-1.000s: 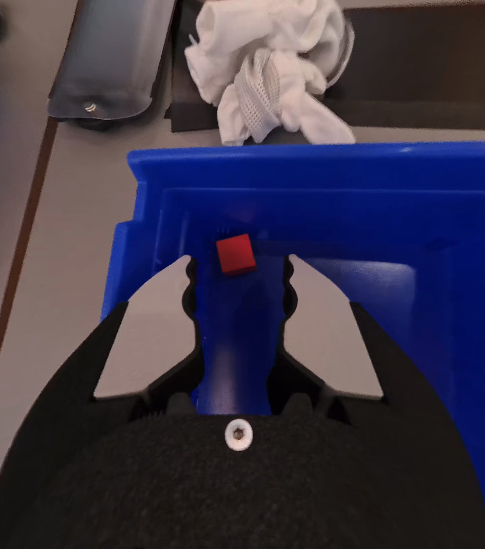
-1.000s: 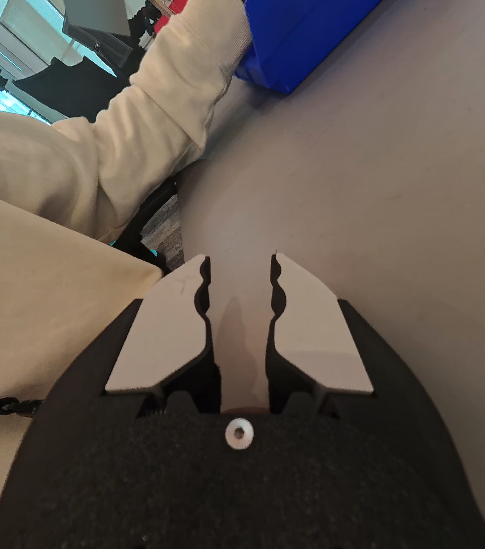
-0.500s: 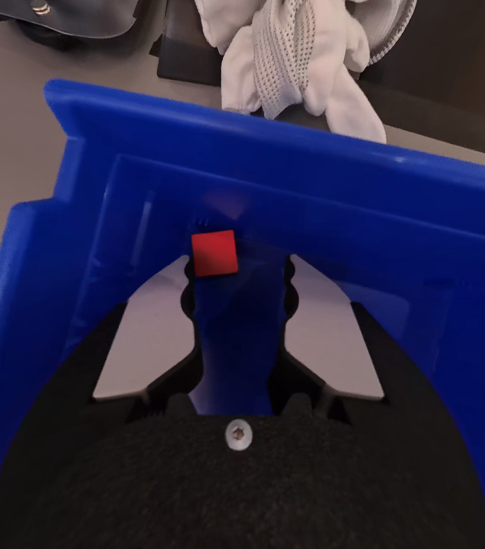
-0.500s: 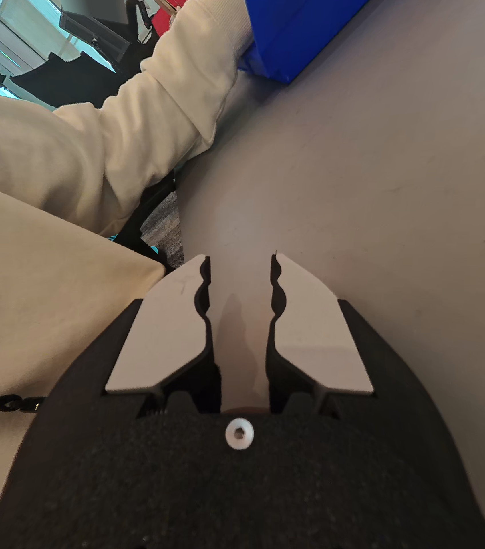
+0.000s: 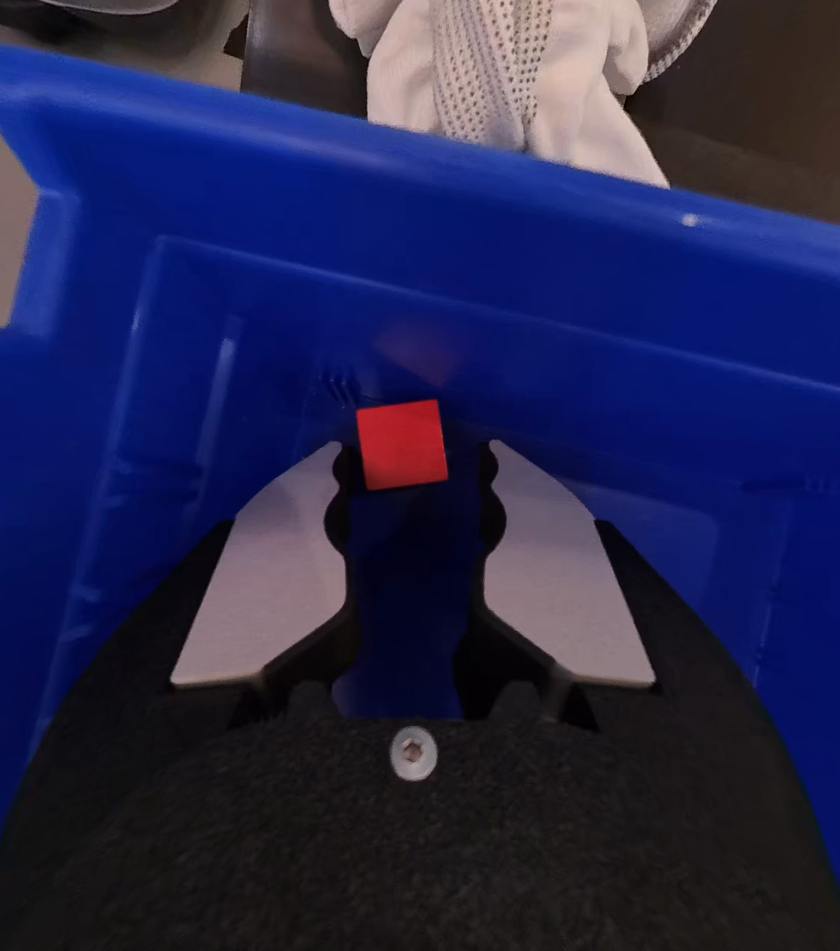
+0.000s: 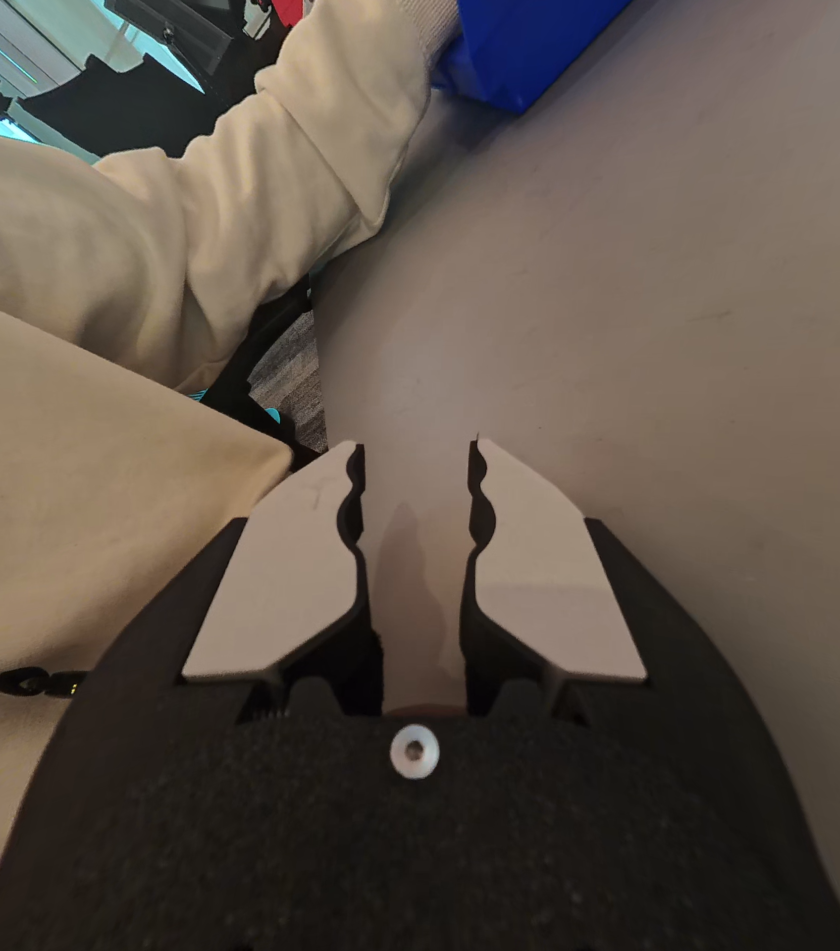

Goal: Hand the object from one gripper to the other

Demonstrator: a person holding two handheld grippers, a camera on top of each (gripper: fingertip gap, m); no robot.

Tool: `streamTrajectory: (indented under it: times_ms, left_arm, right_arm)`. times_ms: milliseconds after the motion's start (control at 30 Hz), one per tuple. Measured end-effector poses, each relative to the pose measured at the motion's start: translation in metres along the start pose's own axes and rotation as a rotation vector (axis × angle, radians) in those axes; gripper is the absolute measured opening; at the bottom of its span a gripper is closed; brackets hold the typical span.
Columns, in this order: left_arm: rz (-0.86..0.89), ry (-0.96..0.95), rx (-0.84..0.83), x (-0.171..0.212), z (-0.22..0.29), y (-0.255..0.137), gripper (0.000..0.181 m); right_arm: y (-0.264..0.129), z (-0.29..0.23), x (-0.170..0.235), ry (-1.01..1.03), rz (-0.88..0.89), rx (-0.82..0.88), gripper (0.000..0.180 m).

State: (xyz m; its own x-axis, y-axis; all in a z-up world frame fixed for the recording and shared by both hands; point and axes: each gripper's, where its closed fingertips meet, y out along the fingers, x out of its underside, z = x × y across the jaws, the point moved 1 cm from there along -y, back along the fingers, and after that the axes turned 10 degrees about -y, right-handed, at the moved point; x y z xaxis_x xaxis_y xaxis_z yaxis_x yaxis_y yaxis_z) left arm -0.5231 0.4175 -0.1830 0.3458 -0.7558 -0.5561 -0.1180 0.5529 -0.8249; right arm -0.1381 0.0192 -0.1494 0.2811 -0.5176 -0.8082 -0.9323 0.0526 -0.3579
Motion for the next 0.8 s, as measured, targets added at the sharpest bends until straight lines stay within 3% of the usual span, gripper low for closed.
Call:
streamTrajectory:
  times_ms: [167,333,600,800]
  left_arm:
    - [0.0,0.014,-0.015,-0.001,-0.007,0.0,0.029]
    - [-0.009,0.04,0.023,-0.002,-0.002,-0.004,0.029]
    - [0.129,0.096,0.048,-0.02,0.01,-0.027,0.029]
    - [0.323,0.221,0.059,-0.044,0.034,-0.066,0.029]
  right_arm:
    - [0.001,-0.002,0.002,-0.007,-0.013,-0.004,0.038]
    - [0.001,-0.003,0.004,-0.014,-0.024,-0.009,0.038]
    - [-0.002,-0.001,-0.002,0.015,0.022,-0.007,0.037]
    - [-0.014,0.009,-0.02,0.027,0.072,0.005,0.038]
